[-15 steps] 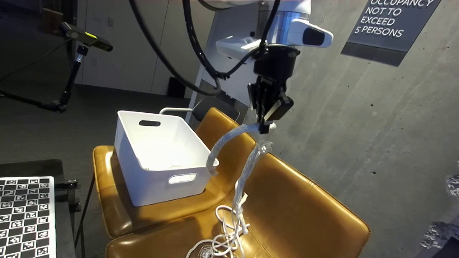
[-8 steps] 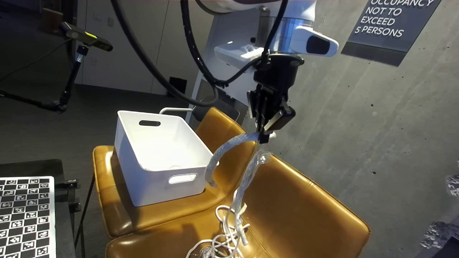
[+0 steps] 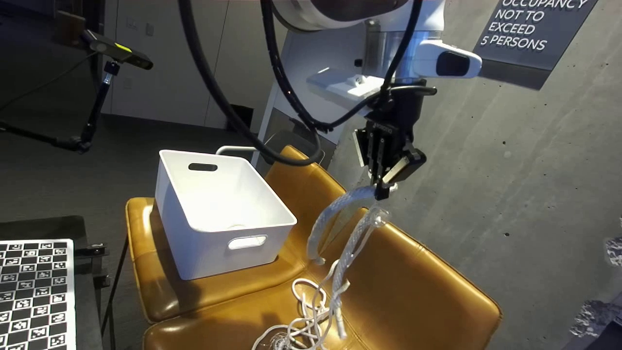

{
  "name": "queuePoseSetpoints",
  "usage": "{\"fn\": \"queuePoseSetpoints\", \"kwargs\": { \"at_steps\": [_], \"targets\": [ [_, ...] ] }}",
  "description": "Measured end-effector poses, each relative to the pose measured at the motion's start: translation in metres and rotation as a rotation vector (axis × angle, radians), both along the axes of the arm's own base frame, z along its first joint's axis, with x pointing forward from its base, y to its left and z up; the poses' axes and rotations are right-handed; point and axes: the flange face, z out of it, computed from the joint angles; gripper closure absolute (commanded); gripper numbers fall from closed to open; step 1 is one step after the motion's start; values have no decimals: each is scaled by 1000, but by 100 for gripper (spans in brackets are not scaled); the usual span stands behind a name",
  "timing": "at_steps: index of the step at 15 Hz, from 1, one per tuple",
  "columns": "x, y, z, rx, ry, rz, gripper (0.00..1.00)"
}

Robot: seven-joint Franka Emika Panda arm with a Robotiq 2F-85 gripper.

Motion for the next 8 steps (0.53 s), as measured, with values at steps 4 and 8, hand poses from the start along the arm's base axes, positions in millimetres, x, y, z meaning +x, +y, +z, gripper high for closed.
{"fn": "queuePoseSetpoints", "kwargs": {
  "at_steps": [4, 8],
  "targets": [
    [-21, 19, -23, 19, 57, 50, 97],
    [-11, 5, -20, 9, 25, 11, 97]
  ]
}}
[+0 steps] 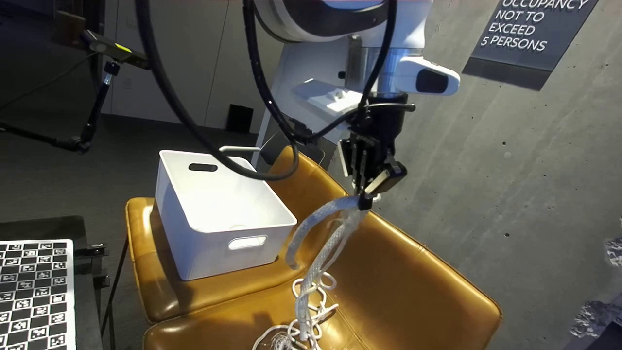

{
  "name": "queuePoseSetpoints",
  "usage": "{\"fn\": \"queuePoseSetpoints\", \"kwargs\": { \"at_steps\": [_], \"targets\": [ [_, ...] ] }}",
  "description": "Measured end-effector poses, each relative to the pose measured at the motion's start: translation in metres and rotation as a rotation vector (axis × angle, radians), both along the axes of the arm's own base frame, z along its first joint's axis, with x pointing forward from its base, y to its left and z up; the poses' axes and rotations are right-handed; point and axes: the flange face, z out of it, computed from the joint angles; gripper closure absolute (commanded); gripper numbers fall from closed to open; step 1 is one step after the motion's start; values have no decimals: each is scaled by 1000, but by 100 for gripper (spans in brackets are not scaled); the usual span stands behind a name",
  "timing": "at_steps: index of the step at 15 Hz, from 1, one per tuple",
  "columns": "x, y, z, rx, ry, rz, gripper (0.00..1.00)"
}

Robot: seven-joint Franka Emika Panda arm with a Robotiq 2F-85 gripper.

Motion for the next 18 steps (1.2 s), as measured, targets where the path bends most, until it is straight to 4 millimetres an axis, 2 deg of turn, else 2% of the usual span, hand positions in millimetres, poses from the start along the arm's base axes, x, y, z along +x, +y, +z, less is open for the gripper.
{"fn": "queuePoseSetpoints", "kwargs": {
  "at_steps": [2, 4, 6, 9, 11, 13, 16, 18],
  "targets": [
    [13, -15, 6, -12, -27, -33, 97],
    [14, -13, 0, -12, -17, -24, 97],
    [0, 5, -17, 0, 27, 32, 97],
    [-34, 33, -41, 24, 92, 105, 97],
    [-39, 32, -43, 28, 97, 101, 97],
    [-30, 10, -36, 12, 68, 68, 97],
    [1, -39, -19, -19, -2, -17, 97],
    [20, -62, -8, -21, -42, -58, 97]
  ]
}}
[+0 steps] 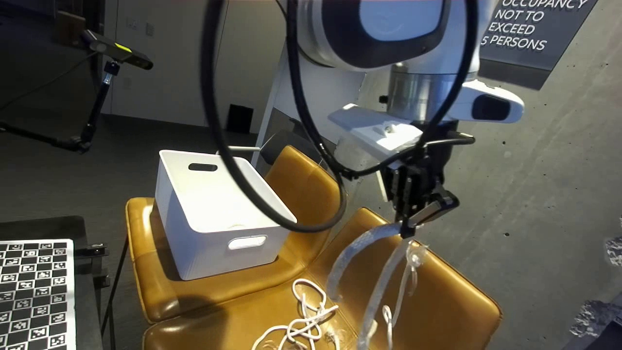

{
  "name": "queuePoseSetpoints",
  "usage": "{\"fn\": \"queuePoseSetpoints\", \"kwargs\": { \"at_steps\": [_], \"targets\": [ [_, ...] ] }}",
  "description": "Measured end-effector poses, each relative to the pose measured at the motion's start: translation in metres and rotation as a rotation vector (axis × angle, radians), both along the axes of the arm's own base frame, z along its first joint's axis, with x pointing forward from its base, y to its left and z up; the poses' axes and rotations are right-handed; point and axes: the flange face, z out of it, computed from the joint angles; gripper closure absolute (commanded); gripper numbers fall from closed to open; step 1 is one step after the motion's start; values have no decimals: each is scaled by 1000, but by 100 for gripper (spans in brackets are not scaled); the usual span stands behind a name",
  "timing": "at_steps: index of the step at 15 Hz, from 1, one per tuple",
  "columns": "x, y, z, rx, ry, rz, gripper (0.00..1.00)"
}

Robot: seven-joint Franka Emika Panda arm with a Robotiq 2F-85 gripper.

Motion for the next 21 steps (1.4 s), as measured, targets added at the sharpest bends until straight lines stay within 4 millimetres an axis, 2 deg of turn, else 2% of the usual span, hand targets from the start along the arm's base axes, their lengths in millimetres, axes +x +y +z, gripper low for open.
{"fn": "queuePoseSetpoints", "kwargs": {
  "at_steps": [2, 4, 7, 8, 10, 12, 15, 17, 18, 19, 21],
  "targets": [
    [7, -3, 2, -8, -10, 2, 97],
    [1, 11, -11, 5, 22, 38, 97],
    [-30, 44, -42, 49, 113, 114, 97],
    [-41, 53, -47, 66, 140, 132, 97],
    [-53, 59, -41, 108, 181, 134, 97],
    [-51, 51, -22, 142, 187, 112, 97],
    [-31, 12, 11, 139, 126, 37, 97],
    [-14, -15, 22, 113, 87, -5, 97],
    [-10, -22, 23, 107, 83, -8, 97],
    [-10, -22, 23, 115, 96, 3, 97],
    [-19, -8, 25, 164, 159, 65, 97]
  ]
}}
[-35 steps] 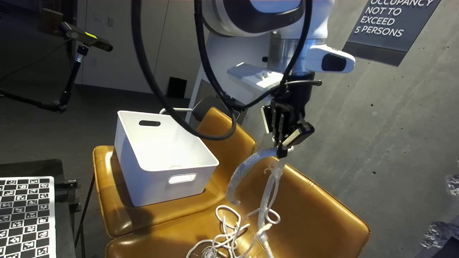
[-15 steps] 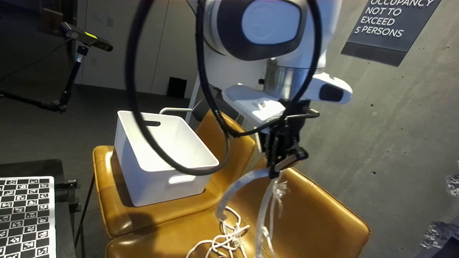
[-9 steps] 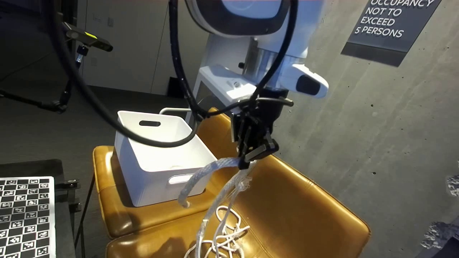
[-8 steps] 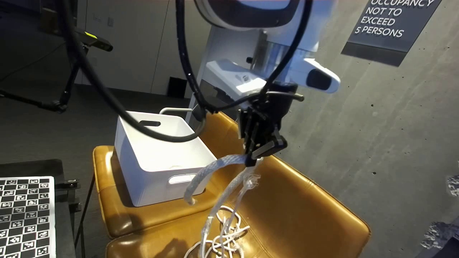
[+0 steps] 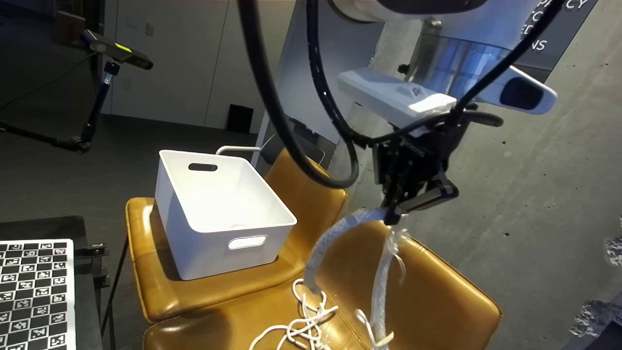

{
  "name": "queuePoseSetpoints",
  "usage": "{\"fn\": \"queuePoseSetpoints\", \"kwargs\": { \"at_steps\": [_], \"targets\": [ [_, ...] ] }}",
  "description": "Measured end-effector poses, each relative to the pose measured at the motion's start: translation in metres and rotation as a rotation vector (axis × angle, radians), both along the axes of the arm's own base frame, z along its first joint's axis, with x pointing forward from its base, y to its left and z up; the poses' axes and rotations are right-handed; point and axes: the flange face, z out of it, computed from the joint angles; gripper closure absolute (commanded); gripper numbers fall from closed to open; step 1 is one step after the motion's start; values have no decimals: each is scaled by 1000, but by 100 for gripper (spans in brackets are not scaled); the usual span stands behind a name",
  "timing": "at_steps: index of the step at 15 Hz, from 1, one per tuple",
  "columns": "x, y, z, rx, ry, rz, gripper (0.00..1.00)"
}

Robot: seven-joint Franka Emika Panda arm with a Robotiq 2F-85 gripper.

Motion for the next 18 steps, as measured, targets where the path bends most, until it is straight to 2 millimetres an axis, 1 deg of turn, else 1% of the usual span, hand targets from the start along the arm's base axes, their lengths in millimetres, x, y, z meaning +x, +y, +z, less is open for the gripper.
{"fn": "queuePoseSetpoints", "kwargs": {
  "at_steps": [2, 3, 4, 6, 8, 9, 10, 11, 13, 14, 18],
  "targets": [
    [-17, 20, 6, 55, 69, 80, 97],
    [-25, 28, 11, 76, 96, 107, 97],
    [-28, 32, 18, 79, 97, 116, 97],
    [-27, 31, 24, 70, 81, 114, 97],
    [-23, 26, 26, 63, 76, 106, 97],
    [-21, 24, 26, 61, 75, 103, 66],
    [-19, 22, 24, 60, 77, 102, 96],
    [-17, 21, 21, 59, 81, 101, 94],
    [-14, 20, 14, 60, 93, 102, 100],
    [-12, 20, 10, 61, 99, 102, 97],
    [-6, 20, -6, 65, 122, 100, 96]
  ]
}}
